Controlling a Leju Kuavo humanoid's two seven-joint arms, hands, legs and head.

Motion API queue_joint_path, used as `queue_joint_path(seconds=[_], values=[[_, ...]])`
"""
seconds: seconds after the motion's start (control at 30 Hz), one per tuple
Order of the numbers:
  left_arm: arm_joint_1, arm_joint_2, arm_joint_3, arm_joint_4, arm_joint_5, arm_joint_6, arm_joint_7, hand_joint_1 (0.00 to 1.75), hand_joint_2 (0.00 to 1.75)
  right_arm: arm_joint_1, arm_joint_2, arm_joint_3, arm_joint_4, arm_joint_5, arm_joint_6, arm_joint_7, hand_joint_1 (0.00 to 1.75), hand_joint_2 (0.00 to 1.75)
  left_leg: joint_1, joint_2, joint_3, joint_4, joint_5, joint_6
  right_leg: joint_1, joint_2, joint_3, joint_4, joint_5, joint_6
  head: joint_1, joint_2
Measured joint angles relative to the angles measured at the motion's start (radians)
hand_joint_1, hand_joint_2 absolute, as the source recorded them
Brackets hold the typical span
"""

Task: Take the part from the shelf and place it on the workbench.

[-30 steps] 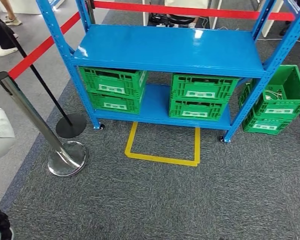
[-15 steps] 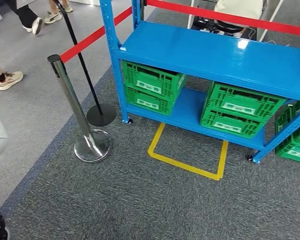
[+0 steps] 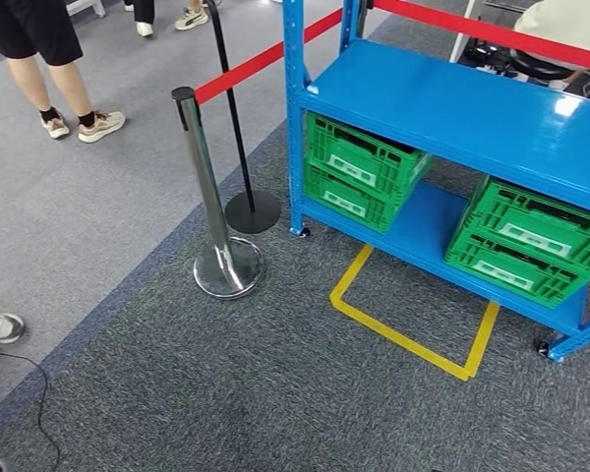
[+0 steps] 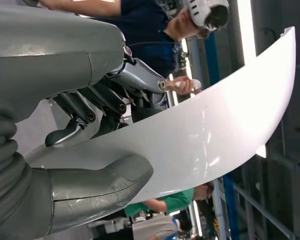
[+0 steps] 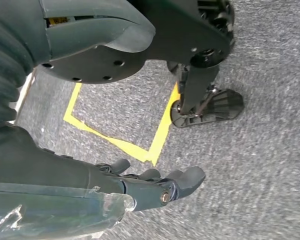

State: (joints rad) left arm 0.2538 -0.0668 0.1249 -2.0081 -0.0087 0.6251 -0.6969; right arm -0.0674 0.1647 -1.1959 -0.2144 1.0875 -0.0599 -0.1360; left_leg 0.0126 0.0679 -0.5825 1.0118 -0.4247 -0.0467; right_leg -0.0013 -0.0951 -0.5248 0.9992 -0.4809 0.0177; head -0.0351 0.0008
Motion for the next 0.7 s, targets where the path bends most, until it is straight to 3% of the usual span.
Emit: queue_joint_path(seconds=[0.03, 0.1, 0.13, 0.2, 0.27, 0.3, 0.33, 0.37, 0.43, 0.5, 0.57, 0.6, 0.63, 0.7], values=[[0.001, -0.001, 0.000, 0.000, -0.002, 0.002, 0.000, 1.75, 1.75, -0.001, 0.000, 0.000, 0.000, 0.001, 0.000, 0.001, 0.00, 1.75, -0.002, 0.012, 0.014, -0.026, 0.003, 0.006, 0.004, -0.010, 0.003, 0.000, -0.004, 0.006, 0.001, 0.000], [0.005, -0.003, 0.002, 0.000, -0.002, 0.004, -0.001, 1.75, 1.75, -0.004, -0.001, 0.000, 0.000, 0.002, 0.000, 0.002, 0.00, 1.75, -0.004, -0.010, 0.013, -0.031, 0.001, 0.023, 0.005, -0.032, 0.012, -0.004, -0.007, 0.016, 0.006, 0.000], [0.008, -0.004, 0.003, -0.001, -0.003, 0.004, -0.001, 1.75, 1.75, -0.004, -0.001, 0.000, 0.000, 0.002, 0.000, 0.002, 0.00, 1.75, -0.003, -0.022, 0.012, -0.032, 0.003, 0.030, 0.003, -0.030, 0.015, -0.002, -0.013, 0.022, 0.006, 0.000], [0.008, -0.006, 0.004, -0.003, -0.002, 0.004, -0.001, 1.75, 1.75, -0.004, -0.001, 0.000, 0.000, 0.003, 0.000, 0.002, 0.00, 1.75, 0.000, -0.046, 0.011, -0.034, 0.007, 0.043, -0.002, 0.016, -0.007, 0.056, -0.052, 0.031, 0.010, 0.000], [0.008, -0.007, 0.004, -0.004, 0.006, 0.004, 0.000, 1.75, 1.75, -0.002, -0.001, 0.000, 0.000, 0.004, 0.000, 0.002, 0.00, 1.75, 0.000, -0.070, 0.010, -0.034, 0.008, 0.050, -0.004, 0.075, -0.070, 0.193, -0.120, 0.033, 0.014, 0.000], [0.009, -0.008, 0.004, -0.004, 0.014, 0.004, 0.002, 1.75, 1.75, 0.000, -0.001, 0.000, 0.000, 0.004, -0.001, 0.002, 0.00, 1.75, -0.001, -0.084, 0.009, -0.034, 0.009, 0.052, -0.004, 0.086, -0.104, 0.259, -0.143, 0.033, 0.015, 0.000], [0.009, -0.008, 0.004, -0.004, 0.021, 0.005, 0.005, 1.75, 1.75, 0.002, -0.001, 0.000, 0.000, 0.005, -0.003, 0.001, 0.00, 1.75, -0.003, -0.099, 0.009, -0.034, 0.009, 0.053, -0.004, 0.092, -0.125, 0.297, -0.149, 0.032, 0.015, 0.000], [0.010, -0.008, 0.004, -0.004, 0.026, 0.006, 0.009, 1.75, 1.75, 0.002, -0.001, 0.000, 0.000, 0.005, -0.005, 0.001, 0.00, 1.75, -0.003, -0.115, 0.009, -0.034, 0.009, 0.053, -0.004, 0.094, -0.129, 0.293, -0.132, 0.030, 0.014, 0.000], [0.013, -0.007, 0.004, -0.004, 0.027, 0.009, 0.015, 1.75, 1.75, 0.002, -0.003, 0.000, 0.000, 0.006, -0.007, 0.001, 0.00, 1.75, -0.002, -0.146, 0.012, -0.033, 0.009, 0.051, -0.006, 0.113, -0.083, 0.178, -0.056, 0.025, 0.015, 0.000], [0.019, -0.006, 0.005, -0.004, 0.025, 0.011, 0.019, 1.75, 1.75, 0.002, -0.004, 0.001, 0.000, 0.006, -0.007, 0.000, 0.00, 1.75, -0.003, -0.172, 0.009, -0.029, 0.010, 0.043, -0.012, 0.163, -0.029, 0.054, -0.007, 0.023, 0.014, 0.000], [0.027, -0.004, 0.006, -0.004, 0.024, 0.011, 0.021, 1.75, 1.75, 0.002, -0.004, 0.001, 0.000, 0.006, -0.007, -0.001, 0.00, 1.75, 0.000, -0.196, 0.000, -0.028, 0.015, 0.029, -0.012, 0.186, -0.011, 0.017, -0.004, 0.018, 0.014, 0.000], [0.031, -0.002, 0.007, -0.005, 0.024, 0.011, 0.022, 1.75, 1.75, 0.002, -0.004, 0.001, 0.000, 0.006, -0.007, -0.001, 0.00, 1.75, 0.003, -0.209, -0.004, -0.030, 0.019, 0.022, -0.011, 0.174, -0.010, 0.016, -0.002, 0.013, 0.013, 0.000], [0.036, -0.001, 0.008, -0.005, 0.024, 0.011, 0.022, 1.75, 1.75, 0.002, -0.004, 0.001, 0.000, 0.007, -0.007, -0.001, 0.00, 1.75, 0.005, -0.206, -0.008, -0.029, 0.020, 0.016, -0.010, 0.162, -0.008, 0.015, 0.001, 0.006, 0.013, 0.000], [0.041, 0.003, 0.009, -0.006, 0.023, 0.011, 0.022, 1.75, 1.75, 0.000, -0.004, 0.001, 0.000, 0.007, -0.007, -0.002, 0.00, 1.75, 0.002, -0.153, -0.030, 0.011, -0.006, 0.007, -0.010, 0.136, -0.007, 0.009, 0.006, -0.007, 0.008, 0.000]])
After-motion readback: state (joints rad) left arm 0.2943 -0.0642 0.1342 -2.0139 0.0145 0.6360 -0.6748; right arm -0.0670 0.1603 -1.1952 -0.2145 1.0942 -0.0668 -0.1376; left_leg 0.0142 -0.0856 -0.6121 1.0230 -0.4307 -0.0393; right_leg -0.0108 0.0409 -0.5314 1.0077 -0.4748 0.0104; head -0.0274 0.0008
